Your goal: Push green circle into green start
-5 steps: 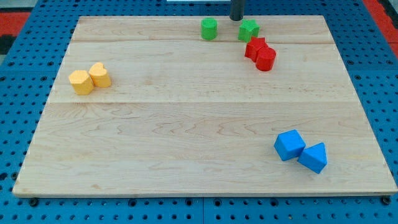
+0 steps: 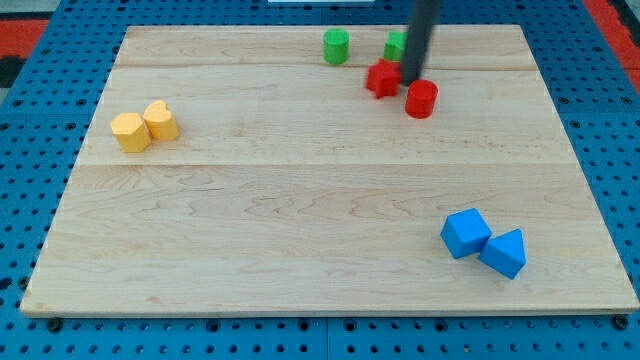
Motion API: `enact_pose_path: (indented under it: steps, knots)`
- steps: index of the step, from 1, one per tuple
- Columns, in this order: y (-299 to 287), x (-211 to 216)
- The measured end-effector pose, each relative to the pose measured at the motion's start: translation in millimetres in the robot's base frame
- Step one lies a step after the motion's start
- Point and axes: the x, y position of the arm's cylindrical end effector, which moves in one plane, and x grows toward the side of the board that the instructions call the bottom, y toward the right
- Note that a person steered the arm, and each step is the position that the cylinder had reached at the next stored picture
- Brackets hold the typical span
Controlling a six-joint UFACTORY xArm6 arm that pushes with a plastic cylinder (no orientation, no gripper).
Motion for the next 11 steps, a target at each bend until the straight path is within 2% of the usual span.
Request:
enact_pose_path:
  steps: [1, 3, 4, 5, 6, 7, 9, 10, 11]
  knots:
    - [-53.4, -41.9]
    - [-129.6, -45.6]
    - [-153.4, -71.4]
    - [-113.3, -73.1]
    - [-99.3, -79.1]
    - [-103.6, -104.4]
    - [-79.0, -54.1]
    - [-91.0, -58.1]
    - [-57.1, -58.1]
